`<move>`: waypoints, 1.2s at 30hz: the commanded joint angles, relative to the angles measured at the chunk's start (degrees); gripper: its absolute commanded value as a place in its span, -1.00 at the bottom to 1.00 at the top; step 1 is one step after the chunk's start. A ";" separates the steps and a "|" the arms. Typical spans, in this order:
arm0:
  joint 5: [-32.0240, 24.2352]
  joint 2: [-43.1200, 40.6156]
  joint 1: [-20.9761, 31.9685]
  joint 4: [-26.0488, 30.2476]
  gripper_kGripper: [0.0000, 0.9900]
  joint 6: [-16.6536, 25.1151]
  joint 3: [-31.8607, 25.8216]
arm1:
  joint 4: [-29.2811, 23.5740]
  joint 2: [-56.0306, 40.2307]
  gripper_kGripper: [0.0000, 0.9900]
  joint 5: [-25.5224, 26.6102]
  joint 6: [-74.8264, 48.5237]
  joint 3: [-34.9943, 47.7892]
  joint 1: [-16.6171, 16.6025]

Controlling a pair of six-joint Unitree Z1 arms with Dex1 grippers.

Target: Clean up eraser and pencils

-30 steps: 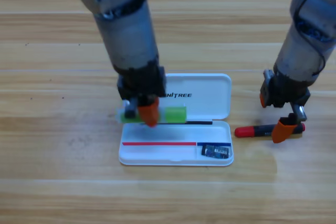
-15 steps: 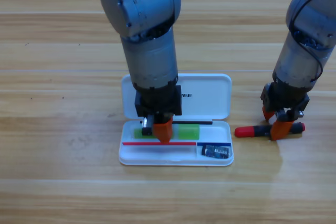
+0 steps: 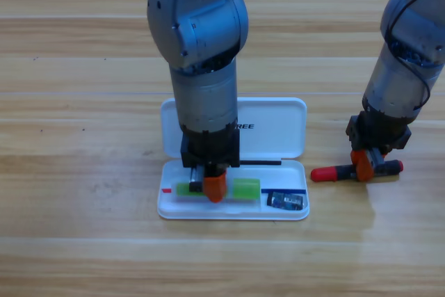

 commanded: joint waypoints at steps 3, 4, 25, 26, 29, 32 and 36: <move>1.05 2.74 -0.85 -0.15 -1.00 -0.54 0.30 | 3.67 -7.59 -1.00 0.59 3.35 2.41 -0.83; 1.05 2.74 -0.85 -0.15 -1.00 -0.54 0.39 | 4.37 -8.82 -1.00 0.67 3.79 2.23 -0.65; 0.79 2.13 -0.32 0.29 -0.75 -0.46 2.15 | 7.80 -10.31 -1.00 0.67 5.55 0.82 1.63; 0.79 2.13 -0.23 0.55 -0.48 -0.37 2.15 | 7.80 -10.22 -1.00 0.67 5.63 0.82 1.72; 0.79 2.13 -0.06 0.81 0.41 -0.46 2.15 | 7.80 -9.78 -1.00 0.67 5.81 0.65 2.07; 0.70 2.13 0.03 0.81 0.88 -0.54 2.15 | 7.80 -9.61 -1.00 0.59 6.16 0.30 2.42; 0.61 2.13 0.12 0.81 1.00 -0.46 2.24 | 7.98 -9.61 -1.00 0.67 6.69 -0.41 3.30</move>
